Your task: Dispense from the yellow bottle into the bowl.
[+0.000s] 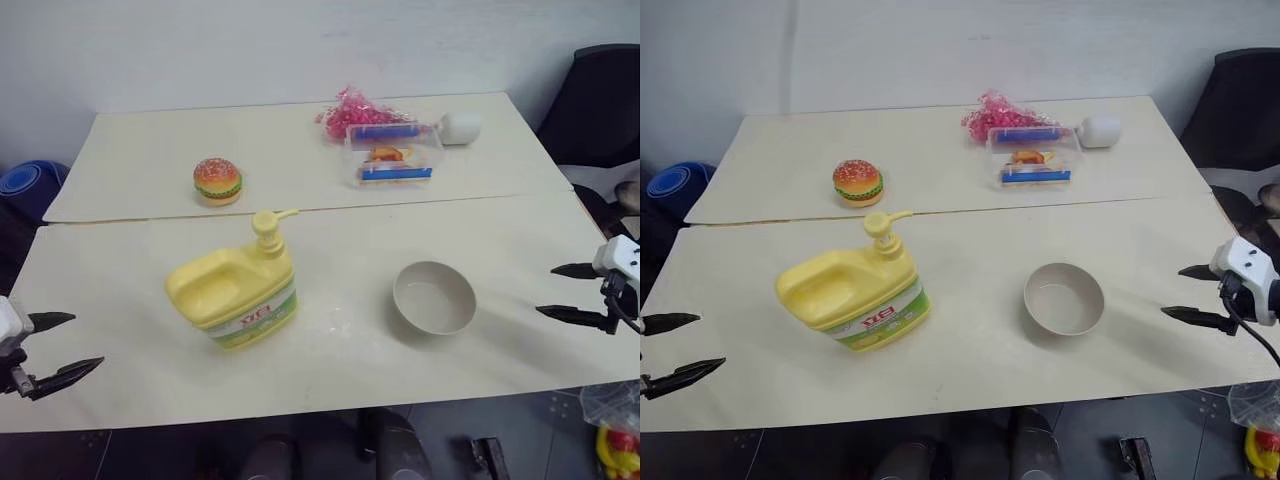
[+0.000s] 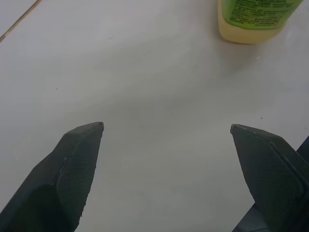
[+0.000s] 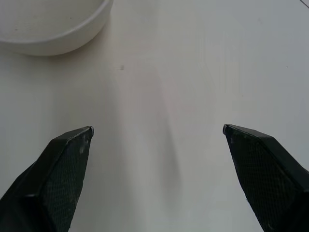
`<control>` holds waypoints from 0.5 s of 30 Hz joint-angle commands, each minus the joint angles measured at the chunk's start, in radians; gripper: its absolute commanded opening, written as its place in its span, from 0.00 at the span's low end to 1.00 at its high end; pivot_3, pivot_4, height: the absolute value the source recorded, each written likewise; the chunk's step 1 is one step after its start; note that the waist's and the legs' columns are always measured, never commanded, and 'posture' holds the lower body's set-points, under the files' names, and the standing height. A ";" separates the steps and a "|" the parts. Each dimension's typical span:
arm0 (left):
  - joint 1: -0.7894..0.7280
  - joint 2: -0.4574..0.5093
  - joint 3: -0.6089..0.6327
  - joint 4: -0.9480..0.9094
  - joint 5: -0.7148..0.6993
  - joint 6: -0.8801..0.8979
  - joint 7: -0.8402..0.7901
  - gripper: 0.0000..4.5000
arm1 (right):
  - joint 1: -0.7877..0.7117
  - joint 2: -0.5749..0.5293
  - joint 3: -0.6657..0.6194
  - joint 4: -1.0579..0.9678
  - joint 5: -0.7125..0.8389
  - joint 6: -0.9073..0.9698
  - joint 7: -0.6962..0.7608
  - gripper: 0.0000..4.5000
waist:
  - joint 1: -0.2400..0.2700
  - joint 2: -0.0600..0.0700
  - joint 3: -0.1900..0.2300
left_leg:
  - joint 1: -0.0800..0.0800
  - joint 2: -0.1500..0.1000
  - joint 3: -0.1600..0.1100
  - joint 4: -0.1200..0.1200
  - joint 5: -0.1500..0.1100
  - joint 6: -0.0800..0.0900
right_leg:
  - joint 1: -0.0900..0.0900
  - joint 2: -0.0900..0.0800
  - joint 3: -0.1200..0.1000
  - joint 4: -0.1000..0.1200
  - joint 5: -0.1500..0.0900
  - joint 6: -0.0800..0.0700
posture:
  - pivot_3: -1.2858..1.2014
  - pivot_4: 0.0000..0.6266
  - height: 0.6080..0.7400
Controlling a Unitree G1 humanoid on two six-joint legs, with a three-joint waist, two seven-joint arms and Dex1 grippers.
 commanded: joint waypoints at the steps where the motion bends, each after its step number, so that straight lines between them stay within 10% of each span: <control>1: -0.008 -0.014 0.034 0.001 -0.011 0.001 0.005 1.00 | -0.004 -0.023 -0.022 -0.041 0.000 -0.012 -0.031 0.99 | 0.000 0.000 0.000 | 0.000 0.000 0.000 0.000 0.000 0.000 | 0.000 0.000 0.000 0.000 0.000 0.000 | 0.52 0.24 1.00; 9: -0.142 -0.002 0.037 0.009 -0.075 0.090 0.054 1.00 | -0.008 -0.013 -0.020 -0.044 -0.041 -0.056 -0.174 0.99 | 0.003 0.001 0.000 | 0.000 0.000 0.000 0.000 0.000 0.000 | 0.000 0.000 0.000 0.000 0.000 0.000 | 0.52 0.24 1.00; 15: -0.343 0.184 0.042 -0.017 -0.246 0.282 -0.058 1.00 | -0.029 0.001 -0.045 -0.196 0.042 0.043 -0.159 0.99 | 0.002 -0.002 0.002 | 0.000 -0.001 0.000 0.003 0.000 -0.001 | -0.001 0.000 0.000 0.003 0.000 0.000 | 0.52 0.24 1.00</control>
